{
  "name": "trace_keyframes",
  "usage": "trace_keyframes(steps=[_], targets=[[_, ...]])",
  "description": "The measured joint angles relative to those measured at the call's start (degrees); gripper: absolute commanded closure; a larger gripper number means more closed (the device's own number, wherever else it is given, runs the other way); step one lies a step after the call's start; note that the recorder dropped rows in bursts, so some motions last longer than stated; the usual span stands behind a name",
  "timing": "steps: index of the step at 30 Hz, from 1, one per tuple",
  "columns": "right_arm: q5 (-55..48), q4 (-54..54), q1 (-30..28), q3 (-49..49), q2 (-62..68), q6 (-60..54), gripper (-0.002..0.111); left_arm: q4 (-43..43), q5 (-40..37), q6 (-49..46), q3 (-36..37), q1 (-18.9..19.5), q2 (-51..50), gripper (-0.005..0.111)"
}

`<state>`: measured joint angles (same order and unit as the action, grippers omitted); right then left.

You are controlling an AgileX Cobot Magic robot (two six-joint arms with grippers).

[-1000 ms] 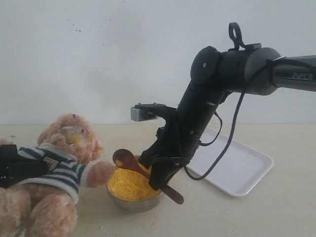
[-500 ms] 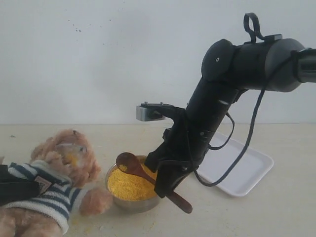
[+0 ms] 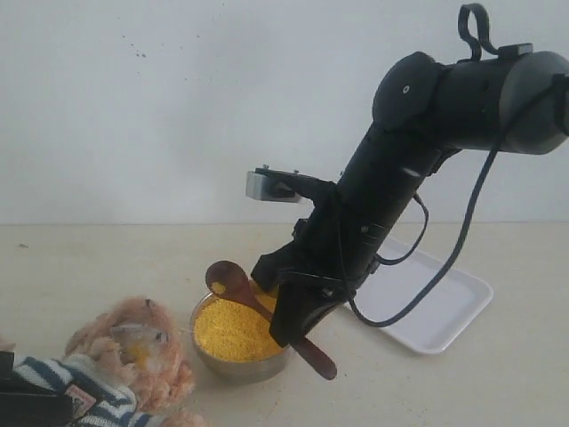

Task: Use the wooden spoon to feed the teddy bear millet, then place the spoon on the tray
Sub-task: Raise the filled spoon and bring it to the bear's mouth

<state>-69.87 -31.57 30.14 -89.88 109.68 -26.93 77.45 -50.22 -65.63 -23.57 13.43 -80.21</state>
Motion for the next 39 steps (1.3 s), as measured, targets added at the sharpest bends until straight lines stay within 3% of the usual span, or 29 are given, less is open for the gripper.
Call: trace_keyframes(steps=[14,27,32,39], targets=[[0.0,0.0,10.39,-1.01,0.0,0.11,0.109,4.36,0.34,-0.44,0.88,0.0,0.0,0.103],[1.08,0.67,11.04,-1.37,0.0,-1.28,0.109,4.58,0.34,-0.49,0.88,0.0,0.0,0.103],[8.28,1.16,11.04,-1.37,0.0,-2.84,0.109,4.68,0.34,-0.49,0.88,0.0,0.0,0.103],[9.8,10.08,12.4,-1.37,0.0,-3.31,0.109,4.89,0.34,-0.58,0.88,0.0,0.0,0.103]])
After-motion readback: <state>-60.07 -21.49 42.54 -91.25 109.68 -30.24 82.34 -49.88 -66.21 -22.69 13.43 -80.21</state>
